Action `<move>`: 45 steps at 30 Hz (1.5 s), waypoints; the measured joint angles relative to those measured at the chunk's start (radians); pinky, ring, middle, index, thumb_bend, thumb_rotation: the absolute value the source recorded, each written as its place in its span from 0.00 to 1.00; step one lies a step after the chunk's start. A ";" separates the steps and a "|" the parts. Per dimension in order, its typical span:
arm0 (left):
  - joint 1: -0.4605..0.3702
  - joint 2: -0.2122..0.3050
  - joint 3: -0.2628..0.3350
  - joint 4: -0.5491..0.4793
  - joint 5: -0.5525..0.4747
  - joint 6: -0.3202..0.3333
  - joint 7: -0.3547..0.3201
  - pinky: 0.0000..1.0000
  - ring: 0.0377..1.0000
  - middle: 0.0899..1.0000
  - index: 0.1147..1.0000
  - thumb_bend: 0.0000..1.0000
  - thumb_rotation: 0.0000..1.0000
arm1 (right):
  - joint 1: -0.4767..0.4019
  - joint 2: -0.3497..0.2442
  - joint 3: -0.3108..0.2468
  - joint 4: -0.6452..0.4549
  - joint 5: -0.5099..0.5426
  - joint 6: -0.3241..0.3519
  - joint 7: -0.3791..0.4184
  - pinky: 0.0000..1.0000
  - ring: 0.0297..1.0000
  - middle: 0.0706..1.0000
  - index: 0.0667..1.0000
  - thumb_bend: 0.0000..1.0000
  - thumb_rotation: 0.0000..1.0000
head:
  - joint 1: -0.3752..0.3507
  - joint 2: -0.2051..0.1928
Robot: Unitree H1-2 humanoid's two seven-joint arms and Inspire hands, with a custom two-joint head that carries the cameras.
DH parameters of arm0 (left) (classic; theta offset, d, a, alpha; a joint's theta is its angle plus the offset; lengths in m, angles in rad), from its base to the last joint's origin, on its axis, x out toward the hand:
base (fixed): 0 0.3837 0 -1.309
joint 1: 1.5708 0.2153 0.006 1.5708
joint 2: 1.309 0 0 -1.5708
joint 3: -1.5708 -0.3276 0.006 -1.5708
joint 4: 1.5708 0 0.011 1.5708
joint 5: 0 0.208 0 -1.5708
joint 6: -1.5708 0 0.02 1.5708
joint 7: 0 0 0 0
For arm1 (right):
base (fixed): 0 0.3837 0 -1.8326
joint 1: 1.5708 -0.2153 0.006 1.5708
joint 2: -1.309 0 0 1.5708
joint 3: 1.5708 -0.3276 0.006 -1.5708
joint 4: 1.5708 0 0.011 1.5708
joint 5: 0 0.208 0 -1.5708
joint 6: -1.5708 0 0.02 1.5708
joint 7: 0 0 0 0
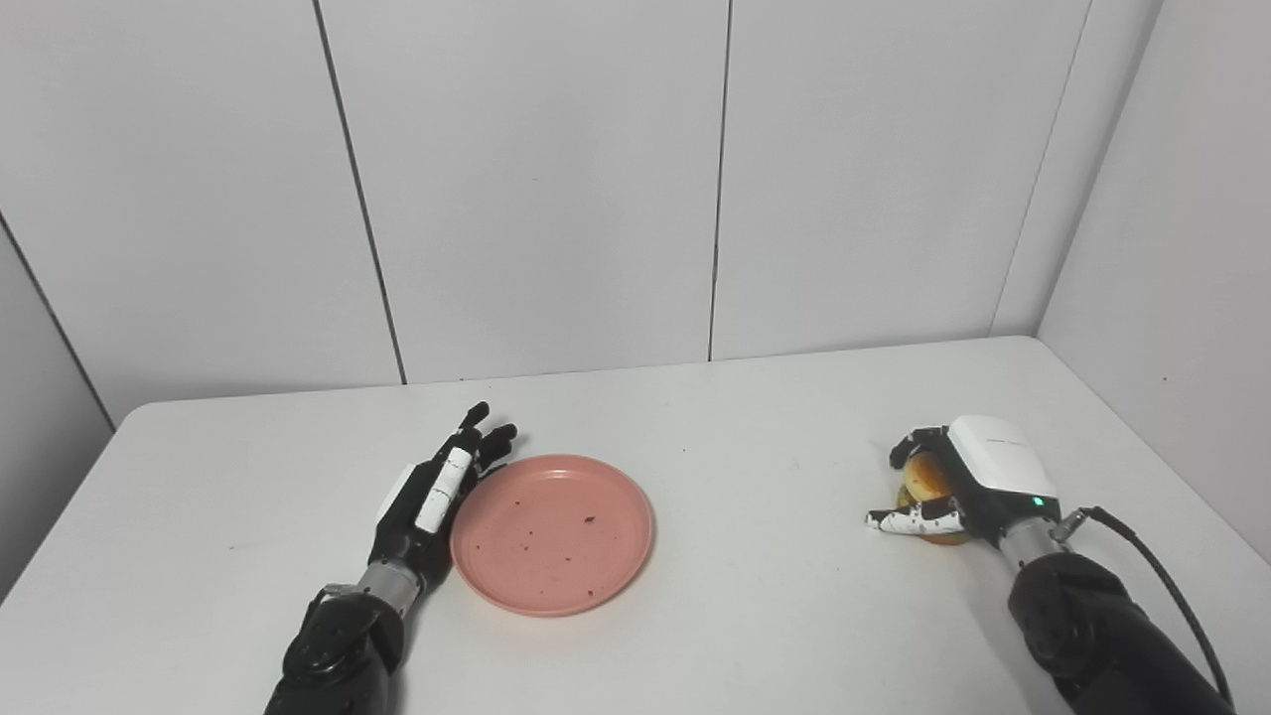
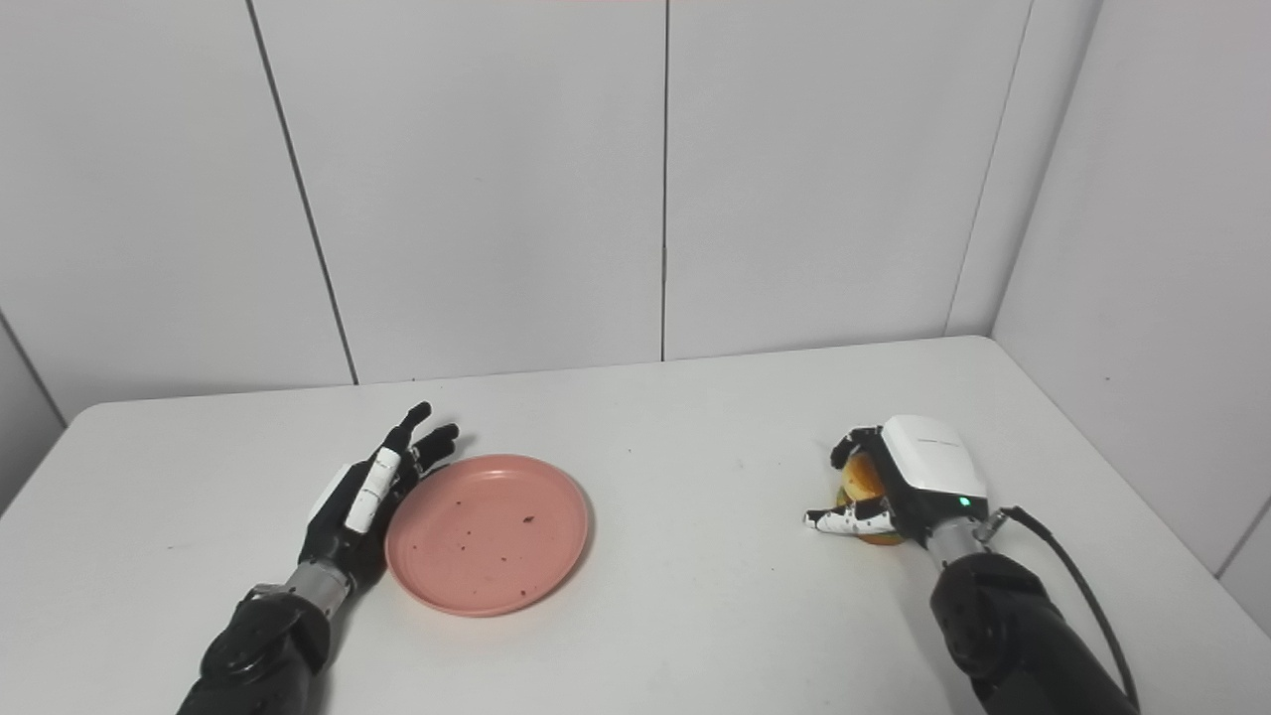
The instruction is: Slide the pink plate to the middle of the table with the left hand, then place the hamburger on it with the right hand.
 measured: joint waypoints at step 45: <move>-0.012 -0.039 -0.004 0.022 0.002 -0.032 0.022 0.85 0.90 0.85 0.95 0.96 0.82 | -0.214 0.239 0.093 -0.130 -0.021 -0.026 0.084 0.36 0.42 0.49 0.45 0.51 0.17 | 0.143 -0.058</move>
